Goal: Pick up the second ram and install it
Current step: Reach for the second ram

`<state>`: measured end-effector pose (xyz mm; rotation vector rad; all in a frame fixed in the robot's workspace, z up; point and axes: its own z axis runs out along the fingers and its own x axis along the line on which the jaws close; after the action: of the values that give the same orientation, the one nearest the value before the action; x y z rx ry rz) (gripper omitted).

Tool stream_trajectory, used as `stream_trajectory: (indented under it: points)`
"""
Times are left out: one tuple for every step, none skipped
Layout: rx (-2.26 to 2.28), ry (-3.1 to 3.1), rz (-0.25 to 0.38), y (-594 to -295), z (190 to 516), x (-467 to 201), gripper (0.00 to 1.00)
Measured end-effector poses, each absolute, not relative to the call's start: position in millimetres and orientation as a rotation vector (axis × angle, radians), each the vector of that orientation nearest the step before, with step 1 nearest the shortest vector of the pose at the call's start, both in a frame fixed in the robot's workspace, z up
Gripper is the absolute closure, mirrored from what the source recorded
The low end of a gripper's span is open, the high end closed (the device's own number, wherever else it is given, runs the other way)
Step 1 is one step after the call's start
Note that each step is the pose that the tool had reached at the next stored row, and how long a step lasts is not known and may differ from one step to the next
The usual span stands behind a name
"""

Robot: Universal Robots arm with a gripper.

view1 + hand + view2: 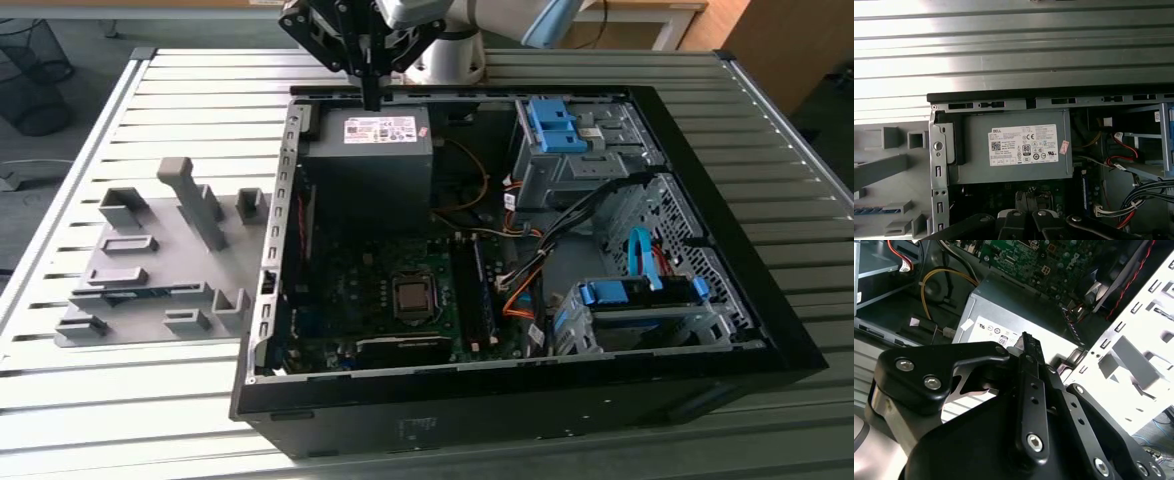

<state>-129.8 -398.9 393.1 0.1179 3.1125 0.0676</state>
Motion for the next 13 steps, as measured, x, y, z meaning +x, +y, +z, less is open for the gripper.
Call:
stream_trajectory:
  points:
    - [0.118, 3.112, 0.068, -398.9, 393.0, -129.9, 0.89]
    - [0.118, 3.112, 0.068, -398.9, 393.0, -130.2, 0.89]
    - [0.118, 3.112, 0.068, -398.9, 392.9, -130.4, 0.89]
    - [0.118, 3.112, 0.068, -399.0, 392.9, -130.6, 0.89]
    - [0.118, 3.112, 0.068, -398.9, 392.9, -130.8, 0.89]
    - [0.118, 3.112, 0.068, -398.9, 392.8, -131.1, 0.89]
    - [0.118, 3.112, 0.068, -398.9, 392.7, -131.4, 0.89]
    - [0.118, 3.112, 0.068, -398.9, 392.7, -131.6, 0.89]
    - [0.118, 3.112, 0.068, -398.9, 392.6, -131.8, 0.89]
    - [0.118, 3.113, 0.068, -398.9, 392.6, -132.0, 0.89]
    - [0.118, 3.113, 0.068, -398.9, 392.5, -132.2, 0.89]
    - [0.118, 3.112, 0.068, -398.9, 392.4, -132.4, 0.89]
    - [0.118, 3.113, 0.068, -398.9, 392.4, -132.6, 0.89]
